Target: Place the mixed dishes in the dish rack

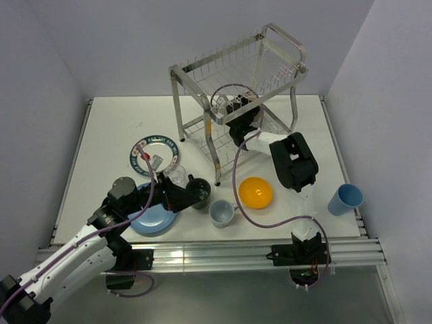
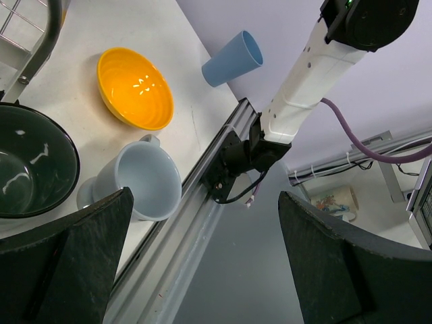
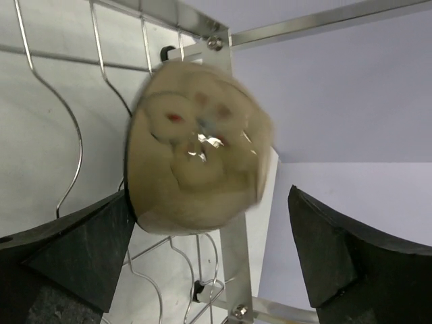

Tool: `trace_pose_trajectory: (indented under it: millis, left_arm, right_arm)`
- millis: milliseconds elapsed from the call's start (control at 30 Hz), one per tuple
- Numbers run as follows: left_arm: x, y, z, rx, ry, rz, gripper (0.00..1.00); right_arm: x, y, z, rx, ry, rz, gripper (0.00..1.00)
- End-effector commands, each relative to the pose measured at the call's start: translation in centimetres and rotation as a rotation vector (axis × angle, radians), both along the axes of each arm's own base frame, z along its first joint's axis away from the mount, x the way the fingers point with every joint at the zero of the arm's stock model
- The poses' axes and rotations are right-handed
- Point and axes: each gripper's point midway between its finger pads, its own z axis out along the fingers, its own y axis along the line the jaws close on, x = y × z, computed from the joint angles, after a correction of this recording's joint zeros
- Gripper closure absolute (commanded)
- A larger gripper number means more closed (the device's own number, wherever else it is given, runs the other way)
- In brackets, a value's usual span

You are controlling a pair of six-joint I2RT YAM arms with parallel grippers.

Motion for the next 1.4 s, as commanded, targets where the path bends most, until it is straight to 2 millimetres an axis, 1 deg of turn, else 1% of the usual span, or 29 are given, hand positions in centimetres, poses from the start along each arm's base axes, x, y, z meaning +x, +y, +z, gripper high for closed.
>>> trace_pose_trajectory:
  millis: [0,167,400,533,733,967,1233,1333,1367]
  left_arm:
    - [-0.4,-0.2,1.2,-0.039,-0.041,-0.027,0.05]
    - [-0.4,-0.2,1.2,-0.038,-0.042,-0.025,0.05]
    - [-0.5,-0.1,1.3,-0.044,-0.045,-0.027,0.05]
    - [-0.6,-0.1,1.3,-0.044,-0.040,-0.028,0.05]
    - [-0.6,0.0,1.4,-0.043,-0.044,-0.025,0.05]
    - [-0.7,0.0,1.4,-0.049,-0.041,-0.029,0.05]
    - [-0.8,-0.1,1.8,-0.055,-0.045,-0.036,0.05]
    - [-0.7,-0.1,1.6,-0.053,-0.039,-0.035,0.05]
    - [-0.8,-0.2,1.7,-0.056,-0.039,-0.040,0.05]
  right_arm:
    - [1.1,1.3,8.0,0.068,-0.180,0.010,0.00]
    - [1.1,1.7,7.7,0.082,-0.174,0.017,0.00]
    - [1.2,1.7,8.3,0.086,-0.181,0.009,0.00]
    - [1.2,1.6,8.3,0.093,-0.181,-0.001,0.00]
    - [1.5,1.1,9.6,0.102,-0.229,-0.043,0.00]
    - [1.1,0.5,10.9,0.071,-0.269,-0.058,0.00]
    - [1.2,-0.6,12.2,0.062,-0.305,-0.093,0.00]
    - [1.3,-0.9,12.9,0.064,-0.320,-0.102,0.00]
    - [1.4,-1.3,13.3,0.072,-0.330,-0.116,0.00]
